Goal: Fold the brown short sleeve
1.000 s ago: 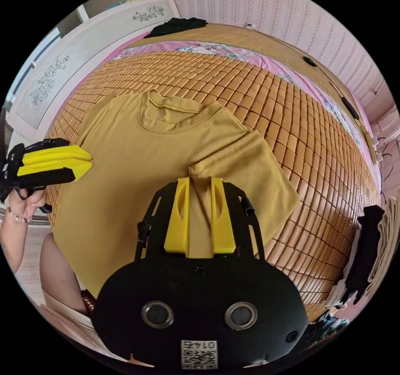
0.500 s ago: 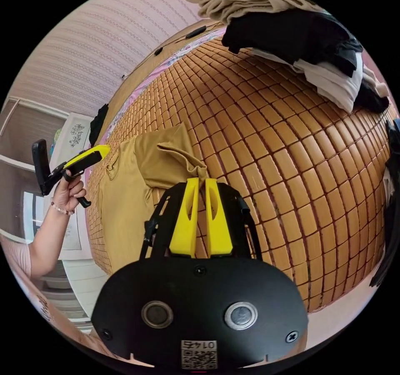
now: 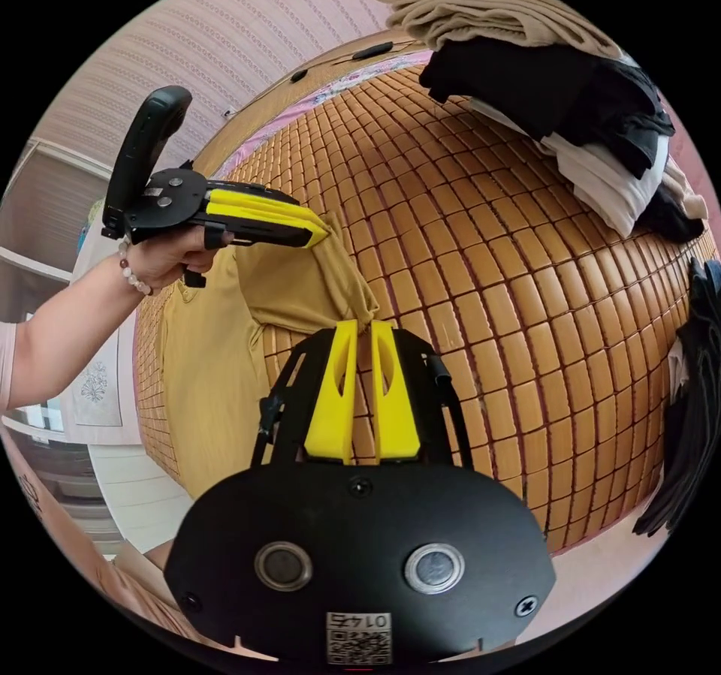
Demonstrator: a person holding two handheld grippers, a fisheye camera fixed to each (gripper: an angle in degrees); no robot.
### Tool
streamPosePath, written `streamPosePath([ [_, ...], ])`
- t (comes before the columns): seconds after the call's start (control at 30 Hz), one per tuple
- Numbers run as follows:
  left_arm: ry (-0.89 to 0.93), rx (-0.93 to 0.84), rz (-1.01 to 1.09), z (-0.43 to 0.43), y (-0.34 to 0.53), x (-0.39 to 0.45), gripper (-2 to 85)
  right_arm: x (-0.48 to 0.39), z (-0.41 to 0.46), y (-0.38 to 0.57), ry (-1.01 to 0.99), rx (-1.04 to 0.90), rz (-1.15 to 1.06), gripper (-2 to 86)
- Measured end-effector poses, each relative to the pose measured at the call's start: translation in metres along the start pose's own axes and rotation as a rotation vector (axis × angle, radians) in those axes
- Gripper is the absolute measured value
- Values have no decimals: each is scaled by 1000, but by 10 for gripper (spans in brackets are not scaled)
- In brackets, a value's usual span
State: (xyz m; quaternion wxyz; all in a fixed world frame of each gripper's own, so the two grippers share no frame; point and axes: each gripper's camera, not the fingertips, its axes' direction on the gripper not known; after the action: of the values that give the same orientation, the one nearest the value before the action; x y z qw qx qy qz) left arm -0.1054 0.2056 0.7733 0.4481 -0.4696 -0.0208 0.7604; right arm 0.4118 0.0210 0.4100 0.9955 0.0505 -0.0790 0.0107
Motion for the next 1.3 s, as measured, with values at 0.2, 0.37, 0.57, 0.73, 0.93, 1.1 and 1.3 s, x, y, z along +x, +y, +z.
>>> streamPosePath([
  [0.2, 81, 49, 117, 2, -54, -4, -3, -1, -8, 12, -46, 41, 82, 19],
  [0.37, 91, -13, 157, 22, -75, 0, 23, -7, -12, 17, -34, 48, 143, 16],
  [0.57, 63, 82, 38, -7, -64, -12, 58, -18, -23, 22, -2, 44, 186, 9],
  [0.73, 36, 127, -22, -39, -2, 4, 57, -62, -34, 8, 83, 69, -9, -1],
  [0.93, 35, 34, -264, -21, 92, 46, 52, -118, -2, -19, 316, -117, -245, -3],
  [1.1, 39, 78, -387, -7, 132, 60, 41, -150, 4, -28, 407, -178, -381, -3],
  [1.3, 78, 200, -530, -40, 188, 70, 26, -171, -22, -42, 444, -142, -393, -4],
])
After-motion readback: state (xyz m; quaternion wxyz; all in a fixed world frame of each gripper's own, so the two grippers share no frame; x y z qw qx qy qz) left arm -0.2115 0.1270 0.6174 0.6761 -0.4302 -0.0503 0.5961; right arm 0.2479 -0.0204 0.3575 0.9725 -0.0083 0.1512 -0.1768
